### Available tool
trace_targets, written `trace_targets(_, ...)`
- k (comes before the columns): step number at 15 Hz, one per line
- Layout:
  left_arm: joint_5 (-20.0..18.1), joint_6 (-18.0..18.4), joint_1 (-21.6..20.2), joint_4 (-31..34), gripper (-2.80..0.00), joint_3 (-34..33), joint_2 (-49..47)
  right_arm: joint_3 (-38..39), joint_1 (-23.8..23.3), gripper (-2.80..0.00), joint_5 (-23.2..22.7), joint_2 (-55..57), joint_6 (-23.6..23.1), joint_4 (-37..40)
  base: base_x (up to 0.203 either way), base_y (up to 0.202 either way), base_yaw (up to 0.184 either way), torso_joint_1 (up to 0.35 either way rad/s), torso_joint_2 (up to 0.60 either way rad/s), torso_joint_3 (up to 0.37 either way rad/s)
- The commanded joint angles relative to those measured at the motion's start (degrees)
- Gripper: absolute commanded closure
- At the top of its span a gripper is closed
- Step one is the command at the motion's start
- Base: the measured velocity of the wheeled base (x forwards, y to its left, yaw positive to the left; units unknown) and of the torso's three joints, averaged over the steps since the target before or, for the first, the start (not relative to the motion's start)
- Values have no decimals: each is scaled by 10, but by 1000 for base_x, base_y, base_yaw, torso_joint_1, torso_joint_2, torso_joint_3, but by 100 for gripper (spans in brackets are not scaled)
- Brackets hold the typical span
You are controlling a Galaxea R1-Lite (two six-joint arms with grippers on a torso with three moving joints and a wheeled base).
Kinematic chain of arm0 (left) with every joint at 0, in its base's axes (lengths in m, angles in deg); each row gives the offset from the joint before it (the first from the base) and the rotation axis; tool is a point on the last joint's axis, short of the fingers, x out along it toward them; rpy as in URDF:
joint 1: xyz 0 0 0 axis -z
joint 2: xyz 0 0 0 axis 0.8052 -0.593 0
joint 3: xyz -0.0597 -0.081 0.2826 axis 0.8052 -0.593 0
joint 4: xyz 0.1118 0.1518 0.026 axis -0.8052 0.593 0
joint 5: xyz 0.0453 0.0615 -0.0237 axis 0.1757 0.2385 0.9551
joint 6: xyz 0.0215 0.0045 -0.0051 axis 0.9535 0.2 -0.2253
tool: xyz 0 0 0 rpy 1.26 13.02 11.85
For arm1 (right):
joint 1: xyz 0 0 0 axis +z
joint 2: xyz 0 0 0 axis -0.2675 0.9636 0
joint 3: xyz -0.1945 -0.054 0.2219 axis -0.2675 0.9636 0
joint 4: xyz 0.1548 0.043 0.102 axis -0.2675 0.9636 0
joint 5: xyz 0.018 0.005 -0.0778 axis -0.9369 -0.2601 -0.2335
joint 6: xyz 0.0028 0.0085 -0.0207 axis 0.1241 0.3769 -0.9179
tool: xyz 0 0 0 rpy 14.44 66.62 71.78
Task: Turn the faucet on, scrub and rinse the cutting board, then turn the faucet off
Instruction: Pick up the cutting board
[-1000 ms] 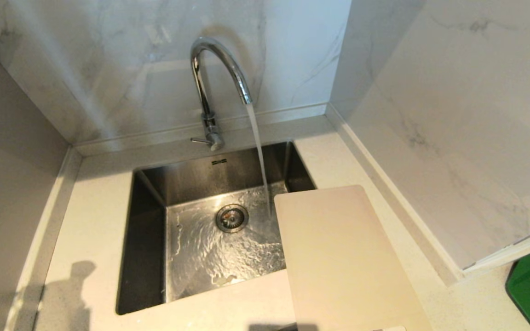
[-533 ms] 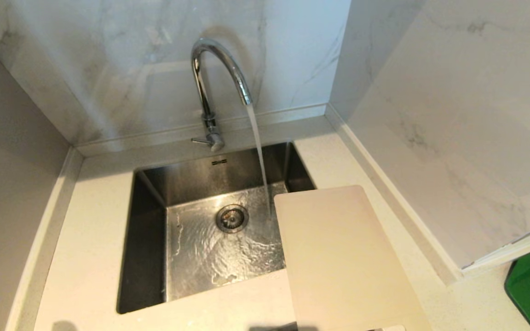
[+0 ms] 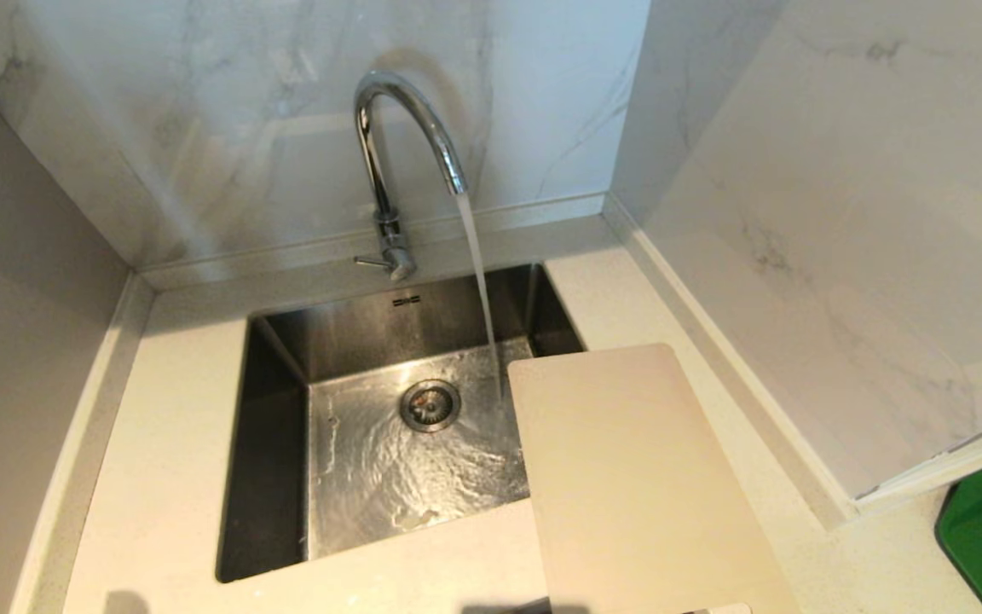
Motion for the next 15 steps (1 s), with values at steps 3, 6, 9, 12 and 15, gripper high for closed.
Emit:
trace_targets(3,-6,31,15,20,0,-2,114,0,0,0,0,0,0,0,0,0,0,0,0,0)
trace_targets(6,-3,1,15,16,0,-3,117,0,0,0,0,0,0,0,0,0,0,0,0,0)
trace_targets(9,-4,-1,15,16,0,-3,117,-1,0,0,0,-1,-5,0,0,0,0,0,0,0)
trace_targets(12,-4,0,15,16,0,-3,117,-62,0,0,-14,12,-31,27,0,0,0,0,0,0)
trace_targets(15,-4,0,15,16,0,-3,117,-187,0,0,-51,97,-34,69,0,0,0,0,0,0)
